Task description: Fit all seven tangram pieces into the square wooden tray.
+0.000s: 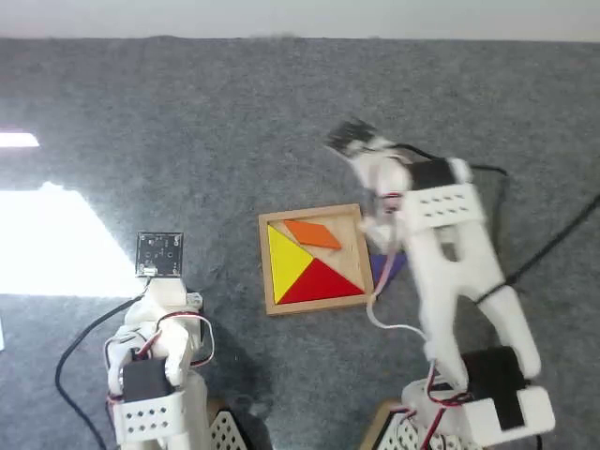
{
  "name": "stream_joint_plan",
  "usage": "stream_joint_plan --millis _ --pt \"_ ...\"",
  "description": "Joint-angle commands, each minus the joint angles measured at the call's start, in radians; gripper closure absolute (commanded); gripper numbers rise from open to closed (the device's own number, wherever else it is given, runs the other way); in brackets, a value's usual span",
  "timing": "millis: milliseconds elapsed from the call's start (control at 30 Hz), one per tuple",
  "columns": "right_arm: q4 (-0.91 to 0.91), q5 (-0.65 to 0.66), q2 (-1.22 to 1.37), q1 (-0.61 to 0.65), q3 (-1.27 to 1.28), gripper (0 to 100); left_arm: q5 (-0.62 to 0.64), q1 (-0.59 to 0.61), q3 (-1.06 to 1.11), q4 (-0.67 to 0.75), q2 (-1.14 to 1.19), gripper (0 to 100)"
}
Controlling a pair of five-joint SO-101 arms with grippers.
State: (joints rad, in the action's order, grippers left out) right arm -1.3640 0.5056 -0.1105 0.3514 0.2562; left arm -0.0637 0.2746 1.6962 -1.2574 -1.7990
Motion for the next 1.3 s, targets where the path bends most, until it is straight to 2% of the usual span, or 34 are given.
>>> stream_joint_plan --millis 0,133,233,400,567,800,1033,1267 --pt "0.082 -0.135 0.094 0.111 -0.089 99.0 0.002 0.009 -0.013 -0.003 -0.018 99" --pt "0.202 -0.227 0.231 0.182 -0.089 99.0 0.002 0.009 -0.013 -0.003 -0.018 99" --pt "0.237 -0.249 0.311 0.242 -0.087 99.0 0.002 0.009 -0.013 -0.003 -0.018 99" --pt "0.245 -0.311 0.367 0.311 -0.091 99.0 0.002 0.009 -0.013 -0.003 -0.018 99" --pt "0.176 -0.376 0.321 0.384 -0.086 99.0 0.002 0.009 -0.013 -0.003 -0.018 99" --pt "0.153 -0.371 0.305 0.386 -0.086 98.4 0.002 0.009 -0.013 -0.003 -0.018 99" --pt "0.079 -0.37 0.219 0.387 -0.106 87.8 0.002 0.009 -0.013 -0.003 -0.018 99" --pt "0.084 -0.368 0.2 0.377 -0.089 86.8 0.002 0.009 -0.013 -0.003 -0.018 99"
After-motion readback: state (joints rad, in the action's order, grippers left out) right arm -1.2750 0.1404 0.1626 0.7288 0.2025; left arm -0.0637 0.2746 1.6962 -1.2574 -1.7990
